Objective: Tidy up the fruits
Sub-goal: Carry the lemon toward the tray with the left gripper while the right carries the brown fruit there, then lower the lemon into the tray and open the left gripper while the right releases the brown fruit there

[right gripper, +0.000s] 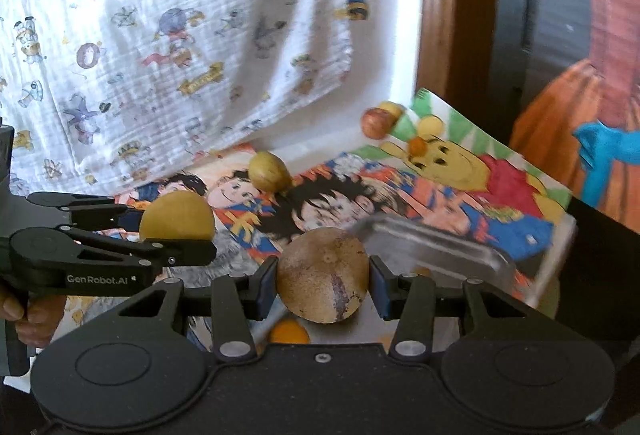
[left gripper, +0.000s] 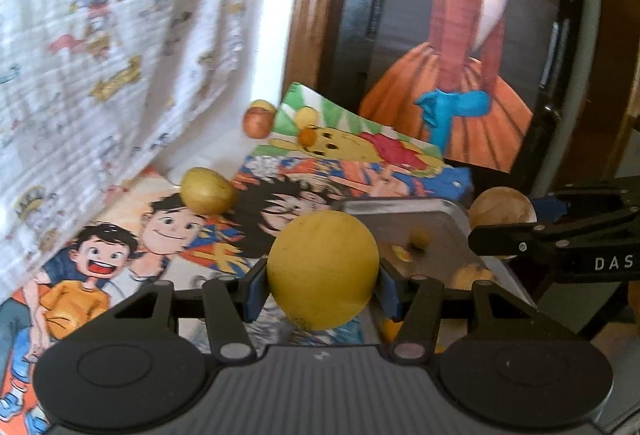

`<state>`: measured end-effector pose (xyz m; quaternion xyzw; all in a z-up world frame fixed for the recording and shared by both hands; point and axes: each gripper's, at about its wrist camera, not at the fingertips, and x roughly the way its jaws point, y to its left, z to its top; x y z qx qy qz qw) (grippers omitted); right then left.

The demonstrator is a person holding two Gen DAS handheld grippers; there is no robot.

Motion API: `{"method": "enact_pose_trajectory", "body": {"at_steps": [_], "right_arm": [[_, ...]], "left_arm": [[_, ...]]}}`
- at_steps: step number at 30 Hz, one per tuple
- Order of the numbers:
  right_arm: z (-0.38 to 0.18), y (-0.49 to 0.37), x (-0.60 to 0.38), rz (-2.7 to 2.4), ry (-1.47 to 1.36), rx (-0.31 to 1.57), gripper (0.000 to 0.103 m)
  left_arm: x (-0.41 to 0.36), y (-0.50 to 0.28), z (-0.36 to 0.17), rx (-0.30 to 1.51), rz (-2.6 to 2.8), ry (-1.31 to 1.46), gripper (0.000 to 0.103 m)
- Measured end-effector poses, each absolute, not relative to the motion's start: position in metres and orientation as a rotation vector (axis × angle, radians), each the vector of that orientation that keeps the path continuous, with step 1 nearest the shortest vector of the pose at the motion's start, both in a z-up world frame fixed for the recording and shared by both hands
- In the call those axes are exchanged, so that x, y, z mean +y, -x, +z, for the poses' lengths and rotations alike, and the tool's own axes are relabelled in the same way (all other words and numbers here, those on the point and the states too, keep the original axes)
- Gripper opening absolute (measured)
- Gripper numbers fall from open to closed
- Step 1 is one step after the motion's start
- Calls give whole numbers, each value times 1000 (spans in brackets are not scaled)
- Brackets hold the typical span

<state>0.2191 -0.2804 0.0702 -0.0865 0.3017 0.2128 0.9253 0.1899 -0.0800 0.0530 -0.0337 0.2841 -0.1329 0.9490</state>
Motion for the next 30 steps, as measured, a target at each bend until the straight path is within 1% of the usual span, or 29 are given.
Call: {"method": "enact_pose_trajectory", "body": {"at_steps": [11,30], "right_arm": [[44,-180,-323,357,147,646,49],[-3,-172,-349,330,155,680,49]], "left_arm": [[-125,-188,47,596,-365,33,60],[-182,-205,25,684,-478,-120,60]]}}
